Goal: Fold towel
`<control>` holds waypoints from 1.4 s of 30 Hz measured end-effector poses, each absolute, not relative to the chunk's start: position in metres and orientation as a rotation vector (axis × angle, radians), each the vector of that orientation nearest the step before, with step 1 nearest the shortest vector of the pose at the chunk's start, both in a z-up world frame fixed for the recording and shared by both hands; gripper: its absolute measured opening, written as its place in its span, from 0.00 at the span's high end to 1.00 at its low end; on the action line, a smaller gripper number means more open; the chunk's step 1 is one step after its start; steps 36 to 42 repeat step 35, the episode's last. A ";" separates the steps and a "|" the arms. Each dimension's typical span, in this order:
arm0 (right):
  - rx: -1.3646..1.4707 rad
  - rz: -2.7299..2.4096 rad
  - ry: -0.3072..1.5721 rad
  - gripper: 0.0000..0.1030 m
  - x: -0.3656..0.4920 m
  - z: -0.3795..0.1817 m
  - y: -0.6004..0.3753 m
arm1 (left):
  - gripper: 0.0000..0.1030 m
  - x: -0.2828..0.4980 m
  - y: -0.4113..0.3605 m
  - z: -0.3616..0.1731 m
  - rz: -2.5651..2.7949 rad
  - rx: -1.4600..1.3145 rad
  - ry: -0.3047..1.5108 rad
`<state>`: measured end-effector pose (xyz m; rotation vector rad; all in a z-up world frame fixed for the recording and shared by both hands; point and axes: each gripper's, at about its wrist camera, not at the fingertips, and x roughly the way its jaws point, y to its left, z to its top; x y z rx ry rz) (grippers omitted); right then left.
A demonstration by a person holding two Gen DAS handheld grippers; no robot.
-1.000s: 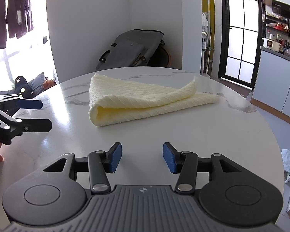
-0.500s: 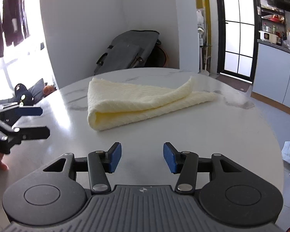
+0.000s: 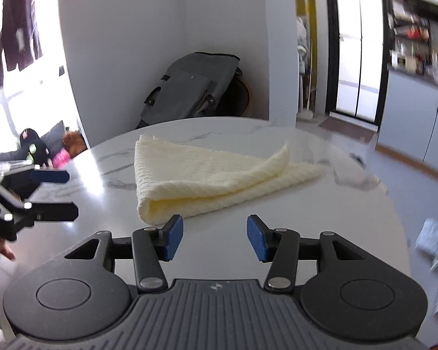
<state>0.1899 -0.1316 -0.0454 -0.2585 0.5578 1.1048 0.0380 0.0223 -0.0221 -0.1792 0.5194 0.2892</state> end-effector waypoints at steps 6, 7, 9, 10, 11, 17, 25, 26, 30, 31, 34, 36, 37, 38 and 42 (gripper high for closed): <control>-0.259 1.099 0.596 0.23 0.199 -0.038 -0.118 | 0.00 0.051 0.037 -0.022 0.280 -0.182 0.547; -0.267 1.097 0.601 0.23 0.200 -0.038 -0.115 | 0.00 0.052 0.037 -0.022 0.279 -0.182 0.548; -0.271 1.095 0.620 0.23 0.203 -0.036 -0.113 | 0.00 0.055 0.041 -0.021 0.274 -0.188 0.555; -0.270 1.096 0.630 0.23 0.205 -0.034 -0.112 | 0.00 0.056 0.044 -0.021 0.271 -0.191 0.561; -0.269 1.097 0.639 0.23 0.207 -0.033 -0.111 | 0.00 0.058 0.046 -0.021 0.269 -0.194 0.567; -0.279 1.069 0.681 0.23 0.213 -0.030 -0.112 | 0.00 0.065 0.052 -0.018 0.250 -0.182 0.609; -0.296 1.027 0.731 0.17 0.212 -0.026 -0.116 | 0.00 0.070 0.059 -0.009 0.217 -0.160 0.655; -0.300 1.028 0.734 0.16 0.211 -0.026 -0.115 | 0.00 0.071 0.059 -0.007 0.210 -0.154 0.662; -0.302 1.050 0.749 0.13 0.212 -0.021 -0.109 | 0.00 0.071 0.061 -0.003 0.199 -0.138 0.668; -0.310 1.051 0.741 0.13 0.211 -0.020 -0.107 | 0.00 0.070 0.062 -0.003 0.198 -0.141 0.665; -0.350 1.072 0.700 0.13 0.211 -0.014 -0.092 | 0.00 0.066 0.061 -0.002 0.194 -0.135 0.620; -0.355 1.084 0.691 0.13 0.212 -0.013 -0.087 | 0.00 0.065 0.061 -0.002 0.199 -0.128 0.617; -0.355 1.084 0.691 0.13 0.212 -0.013 -0.087 | 0.00 0.065 0.061 -0.002 0.199 -0.128 0.617; -0.355 1.084 0.691 0.13 0.212 -0.013 -0.087 | 0.00 0.065 0.061 -0.002 0.199 -0.128 0.617; -0.355 1.084 0.691 0.13 0.212 -0.013 -0.087 | 0.00 0.065 0.061 -0.002 0.199 -0.128 0.617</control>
